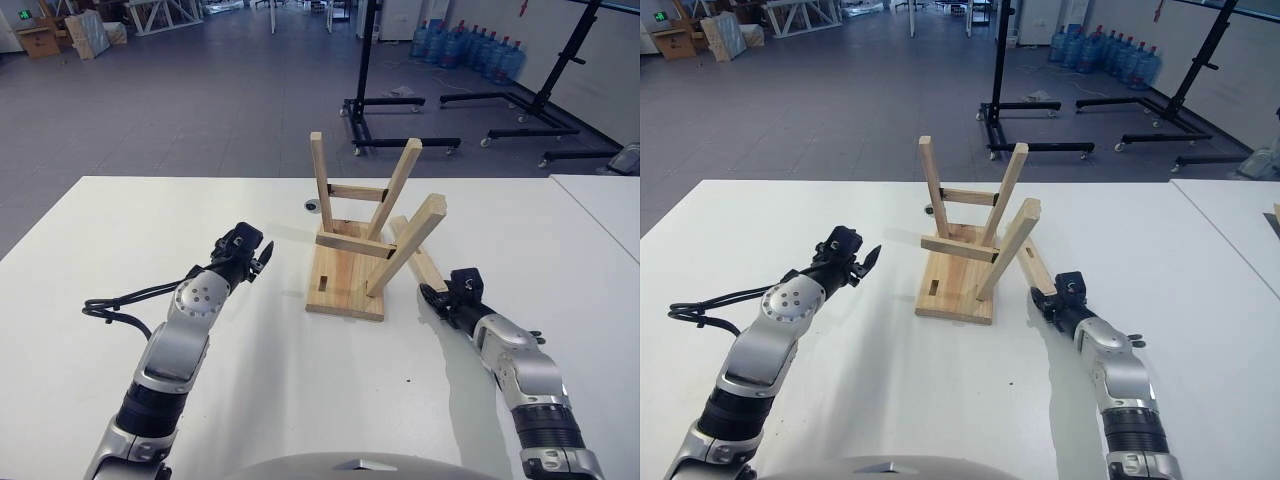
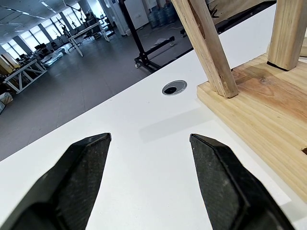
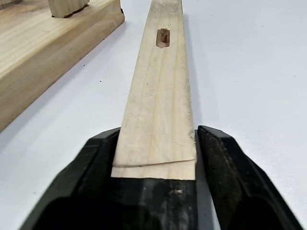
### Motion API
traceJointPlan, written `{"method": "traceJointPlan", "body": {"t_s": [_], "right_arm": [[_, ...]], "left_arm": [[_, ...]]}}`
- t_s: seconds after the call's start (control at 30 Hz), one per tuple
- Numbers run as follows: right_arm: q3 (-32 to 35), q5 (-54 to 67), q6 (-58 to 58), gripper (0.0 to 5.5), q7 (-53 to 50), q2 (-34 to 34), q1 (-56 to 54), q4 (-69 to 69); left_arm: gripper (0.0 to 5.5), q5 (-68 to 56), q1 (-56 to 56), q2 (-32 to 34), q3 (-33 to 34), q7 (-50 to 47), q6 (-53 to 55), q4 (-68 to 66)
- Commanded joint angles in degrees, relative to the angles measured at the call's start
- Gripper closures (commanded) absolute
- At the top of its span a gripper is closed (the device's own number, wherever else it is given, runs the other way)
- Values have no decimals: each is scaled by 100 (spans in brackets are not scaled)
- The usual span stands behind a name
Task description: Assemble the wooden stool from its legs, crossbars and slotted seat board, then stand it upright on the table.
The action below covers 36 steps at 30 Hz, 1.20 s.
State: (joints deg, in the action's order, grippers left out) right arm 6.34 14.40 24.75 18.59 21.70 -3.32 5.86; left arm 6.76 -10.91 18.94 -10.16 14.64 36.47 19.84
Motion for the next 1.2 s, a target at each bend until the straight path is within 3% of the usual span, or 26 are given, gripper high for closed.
{"method": "traceJointPlan", "body": {"t_s": [0.03,0.3,0.53,0.73,0.83,1.0,1.2], "right_arm": [[-52,-93,13,347,17,-69,99,-103],[457,84,-288,347,1,-77,49,-161],[1138,-102,-1135,347,-896,-71,-1171,-306],[743,-456,-2132,347,-223,625,-1837,-1638],[279,280,-1642,347,470,676,-1686,-2743],[-182,1026,-771,347,602,562,-1422,-3997],[-643,1201,-319,347,583,430,-1012,-4560]], "left_arm": [[249,57,48,-45,6,-60,15,84],[249,-58,314,-655,352,-587,165,516],[249,-903,-398,-1240,1497,-832,327,821],[249,-4130,-2667,-1561,3588,-626,1948,647],[249,-6057,-3252,-1740,4223,-884,2618,318],[249,-8527,-3393,-1872,4235,-1958,2695,-52],[249,-9827,-3534,-1469,3848,-2983,1963,-283]]}}
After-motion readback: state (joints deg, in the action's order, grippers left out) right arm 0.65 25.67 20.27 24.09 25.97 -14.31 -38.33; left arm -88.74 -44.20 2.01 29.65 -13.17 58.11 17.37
